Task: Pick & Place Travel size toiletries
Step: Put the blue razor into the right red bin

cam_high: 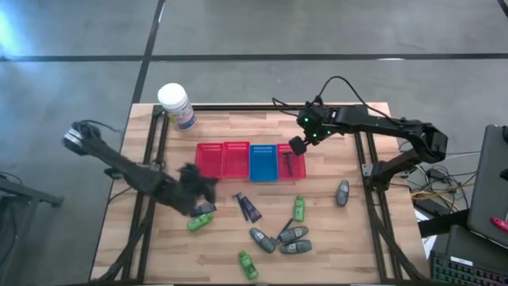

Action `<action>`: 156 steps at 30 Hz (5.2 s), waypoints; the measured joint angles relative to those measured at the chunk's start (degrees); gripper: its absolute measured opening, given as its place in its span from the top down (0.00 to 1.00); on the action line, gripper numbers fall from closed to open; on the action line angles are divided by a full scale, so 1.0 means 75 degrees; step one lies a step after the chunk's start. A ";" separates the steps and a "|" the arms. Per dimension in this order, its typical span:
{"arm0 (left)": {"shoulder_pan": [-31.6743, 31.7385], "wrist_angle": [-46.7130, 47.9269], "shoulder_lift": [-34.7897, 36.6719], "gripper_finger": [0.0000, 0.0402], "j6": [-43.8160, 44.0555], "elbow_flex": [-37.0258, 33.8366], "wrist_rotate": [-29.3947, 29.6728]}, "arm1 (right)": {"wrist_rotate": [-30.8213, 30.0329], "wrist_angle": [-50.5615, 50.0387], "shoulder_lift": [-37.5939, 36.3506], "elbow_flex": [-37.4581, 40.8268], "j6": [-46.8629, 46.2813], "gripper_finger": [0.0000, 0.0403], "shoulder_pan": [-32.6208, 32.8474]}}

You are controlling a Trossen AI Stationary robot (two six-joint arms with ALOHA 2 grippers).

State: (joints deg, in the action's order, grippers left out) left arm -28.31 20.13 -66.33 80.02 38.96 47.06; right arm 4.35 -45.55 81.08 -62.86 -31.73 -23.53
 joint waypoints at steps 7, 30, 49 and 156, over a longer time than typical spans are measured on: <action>0.0996 0.1635 -0.2738 0.82 0.0689 0.2115 -0.2210 | 0.0002 -0.0149 -0.0278 0.0046 0.0809 0.10 0.0003; 0.2099 0.0015 -0.4962 0.69 0.2305 0.2603 -0.5288 | -0.0812 0.0069 -0.1162 0.0169 0.0975 0.10 0.0007; 0.2056 0.0436 -0.4728 0.99 0.1707 0.2909 -0.4691 | 0.0212 0.0213 -0.1186 0.0621 0.0769 0.17 0.0035; 0.2643 0.3324 -0.5397 0.87 0.0719 0.3917 -0.5446 | 0.2796 0.3193 -0.1175 0.2164 -0.0142 0.10 0.0251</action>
State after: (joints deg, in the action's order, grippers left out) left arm -8.49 45.06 -106.80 85.41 68.34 6.21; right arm 25.32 -21.61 72.27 -46.63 -32.80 -21.65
